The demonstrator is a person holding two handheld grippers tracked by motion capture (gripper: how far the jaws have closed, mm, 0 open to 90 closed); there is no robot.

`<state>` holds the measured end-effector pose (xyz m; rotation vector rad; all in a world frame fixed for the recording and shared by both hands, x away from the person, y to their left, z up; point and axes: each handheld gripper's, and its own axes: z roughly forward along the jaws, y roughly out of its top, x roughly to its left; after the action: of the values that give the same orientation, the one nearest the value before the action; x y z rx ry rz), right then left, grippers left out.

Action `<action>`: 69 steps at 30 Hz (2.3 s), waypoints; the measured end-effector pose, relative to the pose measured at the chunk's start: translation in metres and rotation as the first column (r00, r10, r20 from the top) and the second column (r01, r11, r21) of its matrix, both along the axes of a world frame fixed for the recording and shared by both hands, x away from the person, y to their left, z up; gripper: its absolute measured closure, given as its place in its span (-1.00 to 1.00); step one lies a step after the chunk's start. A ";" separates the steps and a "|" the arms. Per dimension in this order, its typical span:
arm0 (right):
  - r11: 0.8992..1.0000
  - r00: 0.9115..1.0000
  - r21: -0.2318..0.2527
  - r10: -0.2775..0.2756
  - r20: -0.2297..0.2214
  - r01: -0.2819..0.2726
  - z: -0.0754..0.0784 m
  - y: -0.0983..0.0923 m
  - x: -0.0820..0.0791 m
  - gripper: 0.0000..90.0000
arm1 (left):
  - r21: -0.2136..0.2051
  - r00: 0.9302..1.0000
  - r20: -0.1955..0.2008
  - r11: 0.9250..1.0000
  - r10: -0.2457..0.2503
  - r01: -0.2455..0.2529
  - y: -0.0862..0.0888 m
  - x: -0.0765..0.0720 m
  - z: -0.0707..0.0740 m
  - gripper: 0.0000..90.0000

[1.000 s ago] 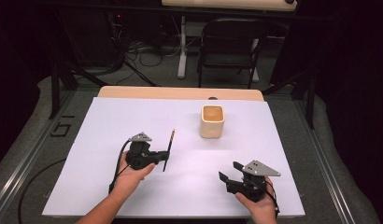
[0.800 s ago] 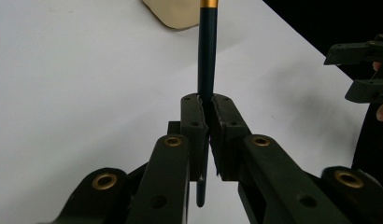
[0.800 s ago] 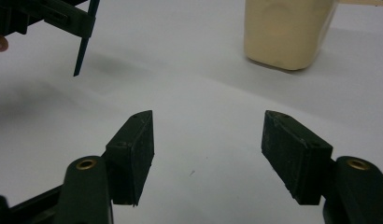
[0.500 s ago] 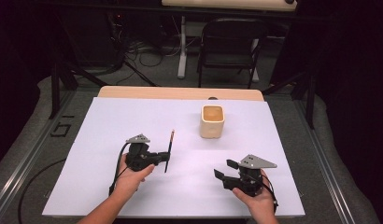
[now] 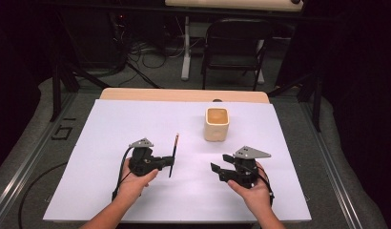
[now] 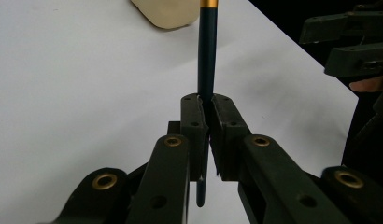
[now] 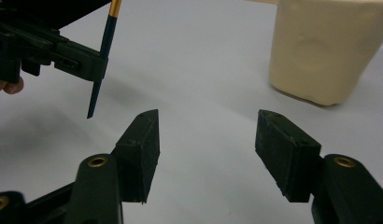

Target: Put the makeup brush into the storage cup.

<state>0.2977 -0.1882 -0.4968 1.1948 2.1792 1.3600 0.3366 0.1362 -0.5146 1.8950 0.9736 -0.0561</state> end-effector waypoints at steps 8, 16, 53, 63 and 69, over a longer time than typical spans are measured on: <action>1.000 1.000 0.016 0.026 -0.014 -0.026 0.001 0.018 0.012 0.10 | -0.004 1.000 0.002 1.000 0.002 -0.002 0.001 0.000 0.000 0.88; 0.999 0.999 0.033 0.042 -0.029 -0.041 0.004 0.027 0.019 0.14 | -0.009 1.000 0.009 1.000 0.003 -0.003 0.001 -0.001 0.000 0.88; 0.980 0.996 0.190 0.070 -0.058 -0.058 0.021 0.051 0.045 0.20 | -0.049 0.999 0.048 0.999 0.010 -0.008 -0.004 -0.006 -0.003 0.88; 0.968 0.991 0.242 0.094 -0.097 -0.068 0.018 0.052 0.044 0.24 | -0.083 0.999 0.040 0.997 0.005 -0.001 -0.006 -0.008 -0.005 0.88; 0.965 0.991 0.254 0.096 -0.097 -0.069 0.018 0.054 0.042 0.30 | -0.090 1.000 0.027 0.996 -0.002 0.004 -0.008 -0.009 -0.008 0.88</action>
<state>0.3401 -0.1343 -0.4791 1.3058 2.2024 1.6833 0.3275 0.1285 -0.5221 1.8101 0.9347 -0.0753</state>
